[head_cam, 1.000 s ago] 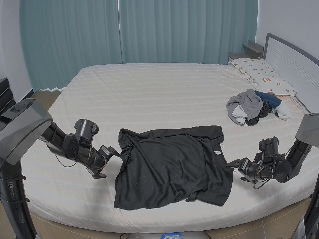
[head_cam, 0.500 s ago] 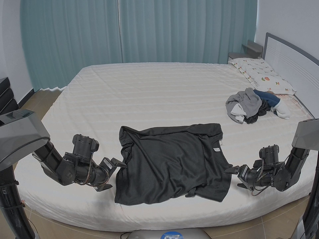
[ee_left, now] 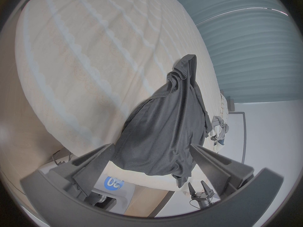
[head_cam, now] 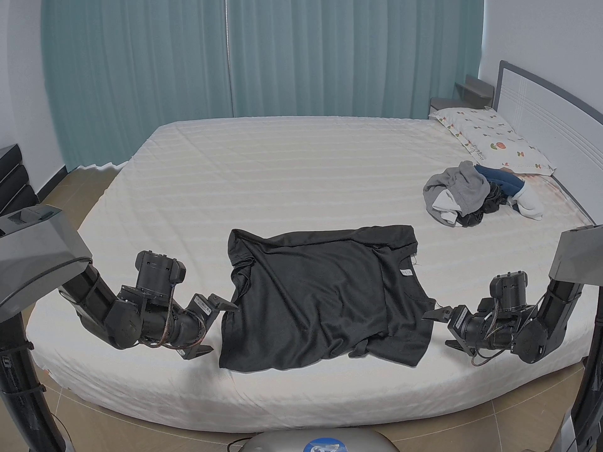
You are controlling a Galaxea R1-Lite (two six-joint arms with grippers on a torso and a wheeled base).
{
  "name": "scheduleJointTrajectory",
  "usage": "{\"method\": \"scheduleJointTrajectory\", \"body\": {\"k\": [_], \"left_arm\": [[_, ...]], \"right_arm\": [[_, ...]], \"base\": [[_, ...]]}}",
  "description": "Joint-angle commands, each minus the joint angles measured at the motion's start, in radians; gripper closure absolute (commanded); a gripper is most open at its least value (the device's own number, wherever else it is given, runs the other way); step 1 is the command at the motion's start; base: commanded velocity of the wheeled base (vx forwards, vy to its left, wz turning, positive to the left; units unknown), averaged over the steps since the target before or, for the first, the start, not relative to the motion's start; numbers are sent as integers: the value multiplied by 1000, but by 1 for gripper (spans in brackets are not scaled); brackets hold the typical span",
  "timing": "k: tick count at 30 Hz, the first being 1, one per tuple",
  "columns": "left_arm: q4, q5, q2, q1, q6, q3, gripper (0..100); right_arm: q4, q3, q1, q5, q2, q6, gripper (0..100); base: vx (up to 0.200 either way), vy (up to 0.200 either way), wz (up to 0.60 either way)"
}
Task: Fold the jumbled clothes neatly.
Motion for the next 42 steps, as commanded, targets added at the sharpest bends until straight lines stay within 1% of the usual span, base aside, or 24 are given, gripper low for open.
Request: {"method": "scheduleJointTrajectory", "body": {"k": [1,4,10,12,14,17,20,22,23,25,29,42], "left_arm": [[0,0,4,-1,-2,-7,0],[0,1,6,-1,-2,-7,0],[-1,1,4,-1,-2,-4,0],[-1,1,4,0,-4,-6,0],[-1,1,4,2,-10,-6,0],[2,3,-5,5,-24,-6,0],[2,4,-17,2,-30,8,0],[2,20,-22,6,-30,8,0],[2,20,-22,8,-30,8,0],[0,38,-20,29,-27,-1,0],[2,38,-19,40,-28,-6,0],[0,41,-14,55,-24,-18,0]], "right_arm": [[-40,5,12,-5,28,8,0],[-68,6,27,-11,41,8,0],[-77,-6,30,-20,44,7,0],[-79,-14,32,-38,47,7,0],[-79,-45,46,-83,66,5,0],[-79,-68,78,-132,104,7,0],[-92,-71,121,-154,121,7,0],[-122,-78,147,-163,141,7,0],[-123,-80,149,-163,143,7,0],[-134,-109,173,-189,175,7,0],[-135,-141,201,-219,199,7,0],[-123,-210,208,-221,242,7,0]], "base": [[0,-200,0],[0,-200,0],[0,-200,0],[0,-100,0],[0,0,0],[0,0,0],[0,0,0],[0,0,0],[0,0,0],[0,0,0],[0,0,0],[0,0,0]]}}
